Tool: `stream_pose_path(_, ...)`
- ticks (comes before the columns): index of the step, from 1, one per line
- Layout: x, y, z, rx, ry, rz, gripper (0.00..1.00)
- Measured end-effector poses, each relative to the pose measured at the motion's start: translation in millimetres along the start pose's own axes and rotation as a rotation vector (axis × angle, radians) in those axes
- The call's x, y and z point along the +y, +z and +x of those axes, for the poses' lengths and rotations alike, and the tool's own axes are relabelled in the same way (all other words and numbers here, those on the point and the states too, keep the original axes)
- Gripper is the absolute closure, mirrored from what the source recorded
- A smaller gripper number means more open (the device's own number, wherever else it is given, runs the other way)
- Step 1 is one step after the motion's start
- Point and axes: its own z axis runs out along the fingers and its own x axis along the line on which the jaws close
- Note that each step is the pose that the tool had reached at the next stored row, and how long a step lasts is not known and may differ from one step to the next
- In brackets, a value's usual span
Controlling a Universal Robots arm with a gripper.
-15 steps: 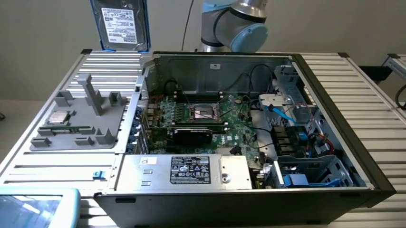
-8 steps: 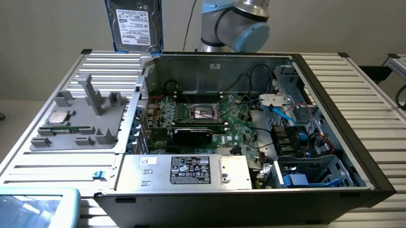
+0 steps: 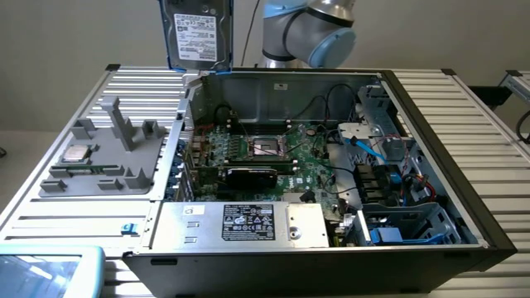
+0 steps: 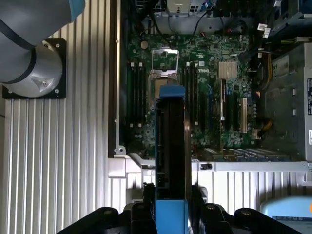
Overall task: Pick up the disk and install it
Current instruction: 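Pick up the disk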
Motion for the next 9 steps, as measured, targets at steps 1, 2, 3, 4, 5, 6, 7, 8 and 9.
stream_pose_path(1, 4.4, 0.1, -1.0, 0.0, 0.0, 0.0004, 0.63)
stream_pose_path(2, 8.6, 0.2, -1.9, -0.0001, 0.0, 0.0008, 0.63)
stream_pose_path(3, 12.6, 0.4, -2.8, 0.0, 0.0, 0.0015, 0.63)
stream_pose_path(4, 16.8, 0.5, -3.7, 0.0, 0.0, 0.0022, 0.63)
stream_pose_path(5, 20.3, 0.7, -4.5, 0.0001, 0.0, 0.003, 0.63)
stream_pose_path(6, 23.7, 0.9, -5.2, 0.0, 0.0, 0.0036, 0.63)
stream_pose_path(7, 27.6, 1.1, -6.0, 0.0, 0.0, 0.0043, 0.63)
stream_pose_path(8, 31.5, 1.2, -6.8, 0.0, 0.0, 0.0049, 0.63)
stream_pose_path(9, 35.3, 1.4, -7.6, 0.0, 0.0, 0.0054, 0.63)
